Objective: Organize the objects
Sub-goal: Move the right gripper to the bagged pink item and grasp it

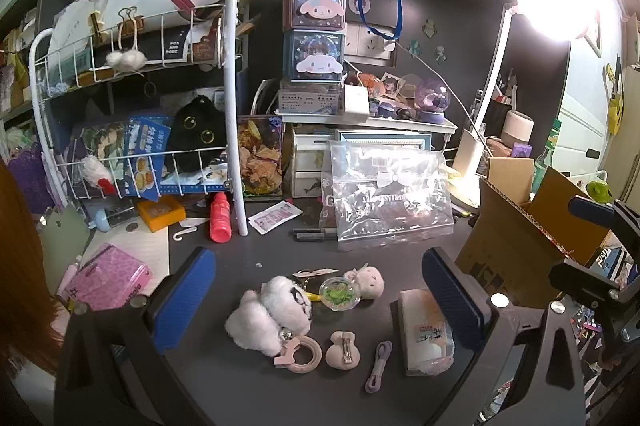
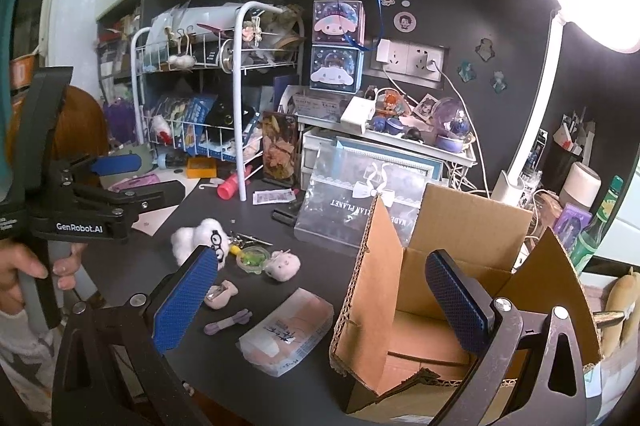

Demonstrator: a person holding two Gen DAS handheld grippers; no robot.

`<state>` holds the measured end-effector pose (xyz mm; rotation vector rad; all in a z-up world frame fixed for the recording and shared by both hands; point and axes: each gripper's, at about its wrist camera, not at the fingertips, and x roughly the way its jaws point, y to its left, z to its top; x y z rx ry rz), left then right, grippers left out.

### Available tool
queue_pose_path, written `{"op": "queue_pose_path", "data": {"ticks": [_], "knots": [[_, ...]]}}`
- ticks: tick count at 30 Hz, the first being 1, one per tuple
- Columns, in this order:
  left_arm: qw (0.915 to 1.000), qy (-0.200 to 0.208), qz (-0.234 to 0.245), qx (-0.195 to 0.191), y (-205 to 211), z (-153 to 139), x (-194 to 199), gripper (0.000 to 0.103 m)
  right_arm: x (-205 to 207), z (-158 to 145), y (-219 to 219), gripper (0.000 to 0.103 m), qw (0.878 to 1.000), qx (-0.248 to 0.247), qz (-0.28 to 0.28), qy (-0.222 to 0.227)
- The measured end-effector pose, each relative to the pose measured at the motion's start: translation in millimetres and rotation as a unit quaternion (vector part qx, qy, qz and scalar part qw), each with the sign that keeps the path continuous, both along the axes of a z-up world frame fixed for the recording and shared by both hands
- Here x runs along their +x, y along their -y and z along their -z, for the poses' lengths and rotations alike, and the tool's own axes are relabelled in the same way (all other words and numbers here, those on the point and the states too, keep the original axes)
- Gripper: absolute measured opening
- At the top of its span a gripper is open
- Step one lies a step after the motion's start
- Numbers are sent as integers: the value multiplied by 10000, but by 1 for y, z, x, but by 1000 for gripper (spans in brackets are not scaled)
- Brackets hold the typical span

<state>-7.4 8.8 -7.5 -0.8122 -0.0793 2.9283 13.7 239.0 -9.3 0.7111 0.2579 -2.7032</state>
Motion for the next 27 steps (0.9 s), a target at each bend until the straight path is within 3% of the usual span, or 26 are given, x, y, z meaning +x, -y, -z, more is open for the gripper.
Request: {"op": "queue_pose_path", "data": {"ticks": [19,25,27], "knots": [[9999,4,101,13,-2,2,-1,103,3,5,3,103,9999,57,108,8],[9997,-116,203,10,3,1,1,103,16,-2,9,103,9994,66,73,-338],[9996,-117,247,8,7,1,1,103,25,-6,17,98,9987,51,-59,-496]]}}
